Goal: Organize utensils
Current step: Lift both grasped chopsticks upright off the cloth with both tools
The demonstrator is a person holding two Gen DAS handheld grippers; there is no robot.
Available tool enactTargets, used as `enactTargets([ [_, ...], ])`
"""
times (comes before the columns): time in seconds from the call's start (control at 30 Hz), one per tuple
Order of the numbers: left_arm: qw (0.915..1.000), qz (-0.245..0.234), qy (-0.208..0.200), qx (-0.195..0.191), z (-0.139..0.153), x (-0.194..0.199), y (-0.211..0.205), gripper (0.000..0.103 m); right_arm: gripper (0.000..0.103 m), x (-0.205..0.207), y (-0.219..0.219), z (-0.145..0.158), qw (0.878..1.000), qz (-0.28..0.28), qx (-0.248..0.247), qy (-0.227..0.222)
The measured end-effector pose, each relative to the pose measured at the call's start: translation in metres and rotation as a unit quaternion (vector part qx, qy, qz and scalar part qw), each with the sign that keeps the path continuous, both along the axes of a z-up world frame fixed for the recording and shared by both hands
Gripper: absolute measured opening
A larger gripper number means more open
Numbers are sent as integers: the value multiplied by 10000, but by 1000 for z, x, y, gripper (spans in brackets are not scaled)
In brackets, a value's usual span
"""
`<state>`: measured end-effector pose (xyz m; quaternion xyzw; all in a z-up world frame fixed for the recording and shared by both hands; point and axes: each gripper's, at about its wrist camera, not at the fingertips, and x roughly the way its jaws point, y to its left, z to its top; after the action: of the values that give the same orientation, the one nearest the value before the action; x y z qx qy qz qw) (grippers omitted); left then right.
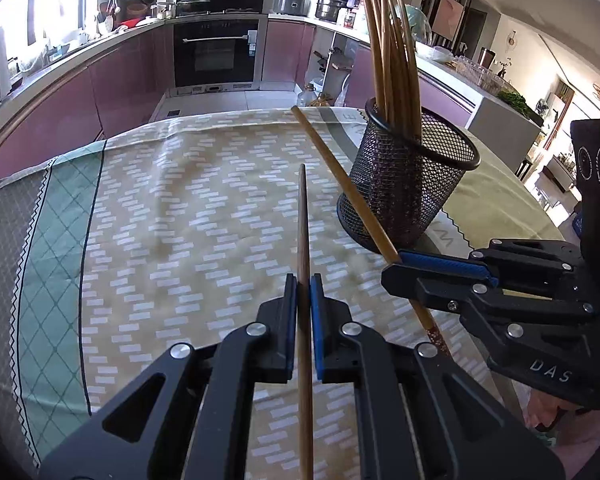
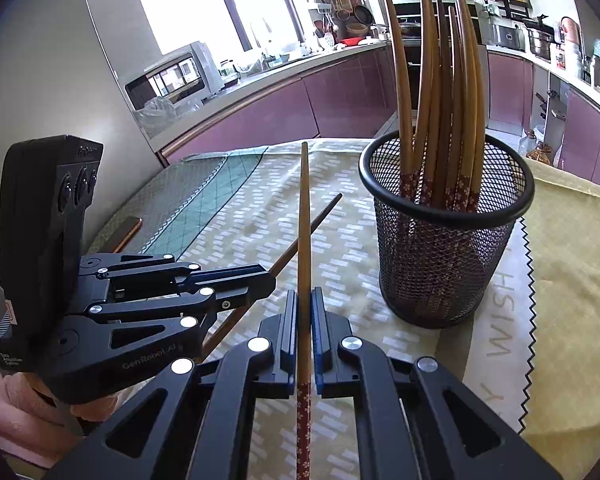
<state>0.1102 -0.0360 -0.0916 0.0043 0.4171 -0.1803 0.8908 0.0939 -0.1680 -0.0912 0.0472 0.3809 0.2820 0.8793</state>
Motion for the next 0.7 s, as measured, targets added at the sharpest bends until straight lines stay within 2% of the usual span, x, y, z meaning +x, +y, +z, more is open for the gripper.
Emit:
enactTargets([
  [0.7,9986,-136,-214,-464,31,-16,6,7,6,-19,-28,26,9987,-45,342,-385],
])
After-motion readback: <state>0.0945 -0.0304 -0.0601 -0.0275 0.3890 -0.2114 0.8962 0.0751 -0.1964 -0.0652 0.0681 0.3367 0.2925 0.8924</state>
